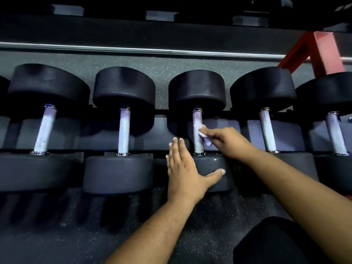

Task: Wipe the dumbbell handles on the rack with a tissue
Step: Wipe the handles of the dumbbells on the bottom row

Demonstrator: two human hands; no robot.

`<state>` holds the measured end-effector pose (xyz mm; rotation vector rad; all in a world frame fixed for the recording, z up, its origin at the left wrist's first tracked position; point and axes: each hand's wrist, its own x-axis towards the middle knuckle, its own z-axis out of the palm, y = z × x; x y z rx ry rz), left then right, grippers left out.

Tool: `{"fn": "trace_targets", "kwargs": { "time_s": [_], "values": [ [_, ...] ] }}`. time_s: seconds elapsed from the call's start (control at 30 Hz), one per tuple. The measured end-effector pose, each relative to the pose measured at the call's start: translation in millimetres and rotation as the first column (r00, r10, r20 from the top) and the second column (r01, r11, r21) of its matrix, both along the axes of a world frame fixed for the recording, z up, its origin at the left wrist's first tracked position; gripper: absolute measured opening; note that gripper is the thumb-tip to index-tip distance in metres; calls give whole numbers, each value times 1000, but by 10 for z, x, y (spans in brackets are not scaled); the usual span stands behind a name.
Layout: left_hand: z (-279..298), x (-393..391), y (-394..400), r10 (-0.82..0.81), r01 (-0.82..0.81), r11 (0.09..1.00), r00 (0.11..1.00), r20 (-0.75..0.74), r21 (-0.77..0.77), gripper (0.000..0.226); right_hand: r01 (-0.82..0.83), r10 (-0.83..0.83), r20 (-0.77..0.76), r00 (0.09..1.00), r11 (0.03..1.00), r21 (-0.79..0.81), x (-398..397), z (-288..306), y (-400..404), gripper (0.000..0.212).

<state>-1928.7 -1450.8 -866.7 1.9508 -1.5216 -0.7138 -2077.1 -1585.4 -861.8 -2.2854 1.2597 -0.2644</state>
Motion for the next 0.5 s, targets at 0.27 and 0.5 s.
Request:
{"fn": "trace_targets", "kwargs": {
  "time_s": [0.27, 0.5],
  "values": [
    [-27, 6, 1, -7, 7, 1000, 1000, 0, -3, 139, 307, -393, 286, 874, 903, 302, 407, -119, -214, 21],
    [-40, -10, 1, 7, -7, 1000, 1000, 2, -17, 138, 254, -381, 67, 922, 726, 639, 208, -52, -90, 26]
  ]
}}
